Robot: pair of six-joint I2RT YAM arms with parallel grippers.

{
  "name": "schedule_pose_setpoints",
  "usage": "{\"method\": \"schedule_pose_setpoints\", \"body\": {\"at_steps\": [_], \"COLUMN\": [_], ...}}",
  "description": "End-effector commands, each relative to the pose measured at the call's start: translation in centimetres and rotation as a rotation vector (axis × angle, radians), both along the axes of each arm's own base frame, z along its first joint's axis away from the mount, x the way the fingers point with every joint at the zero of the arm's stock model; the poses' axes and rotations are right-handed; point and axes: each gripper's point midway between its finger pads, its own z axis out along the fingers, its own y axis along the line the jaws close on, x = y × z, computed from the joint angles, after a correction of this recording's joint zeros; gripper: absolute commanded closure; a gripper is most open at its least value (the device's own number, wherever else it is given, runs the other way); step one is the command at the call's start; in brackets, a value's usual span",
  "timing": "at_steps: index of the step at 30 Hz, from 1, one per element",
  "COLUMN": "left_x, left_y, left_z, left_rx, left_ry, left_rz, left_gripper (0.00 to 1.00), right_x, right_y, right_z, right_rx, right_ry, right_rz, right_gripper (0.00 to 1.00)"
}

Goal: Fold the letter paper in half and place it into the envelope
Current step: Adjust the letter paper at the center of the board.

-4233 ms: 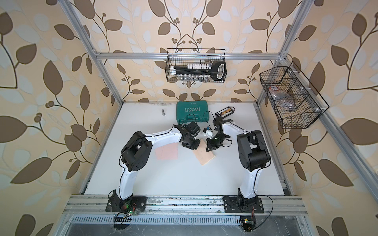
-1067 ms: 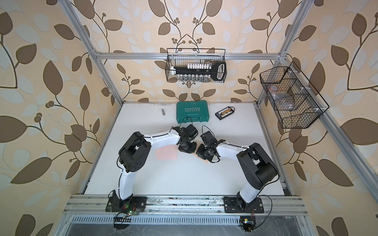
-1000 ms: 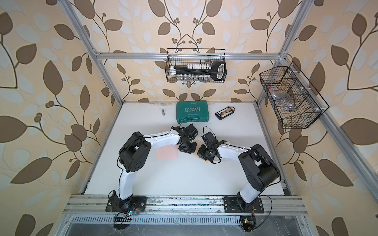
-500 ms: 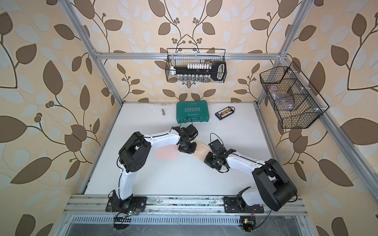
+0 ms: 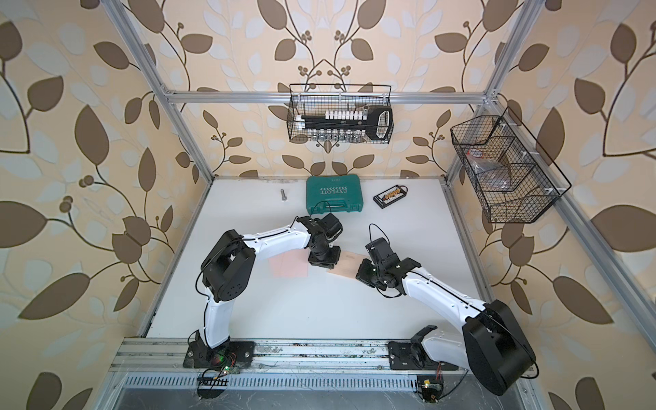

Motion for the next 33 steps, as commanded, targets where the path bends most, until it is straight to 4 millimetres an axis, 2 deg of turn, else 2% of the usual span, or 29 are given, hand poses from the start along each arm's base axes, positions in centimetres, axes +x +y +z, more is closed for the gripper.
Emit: {"method": "schedule_pose_setpoints", "body": {"at_steps": [1, 3, 7, 10, 12, 15, 19, 27, 33], "left_x": [2.1, 3.4, 6.0, 7.4, 8.1, 8.4, 8.6, 7.9, 6.2], "left_y": [-1.7, -1.8, -2.5, -3.4, -3.9, -4.3, -3.9, -2.6, -1.4], "left_z": [6.8, 6.2, 4.5, 3.4, 2.5, 1.0, -0.8, -2.0, -3.2], "left_rx": [-0.104, -0.078, -0.036, -0.021, -0.020, -0.013, 0.033, 0.065, 0.077], "left_ry": [-0.135, -0.143, -0.177, -0.195, -0.205, -0.207, -0.212, -0.209, -0.172], "left_rz": [0.004, -0.001, -0.014, -0.034, -0.047, -0.075, -0.104, -0.140, -0.146], "left_gripper": [1.00, 1.00, 1.00, 1.00, 1.00, 1.00, 1.00, 1.00, 1.00], "right_x": [-1.7, -2.3, -3.1, -3.3, -3.4, -3.7, -3.7, -3.2, -1.7], "right_y": [-0.1, -0.1, 0.1, 0.4, 0.4, 0.2, -0.4, -2.6, -1.8], "right_z": [-0.3, -1.0, -2.7, -3.5, -3.8, -4.2, -4.5, -4.8, -5.0], "right_rx": [-0.020, -0.012, 0.004, 0.033, 0.043, 0.055, 0.088, 0.141, 0.168], "right_ry": [0.012, 0.032, 0.088, 0.112, 0.125, 0.142, 0.138, 0.113, 0.111], "right_rz": [0.058, 0.067, 0.061, 0.041, 0.023, -0.011, -0.079, -0.251, -0.264], "right_gripper": [1.00, 0.97, 0.80, 0.64, 0.58, 0.55, 0.53, 0.54, 0.55]}}
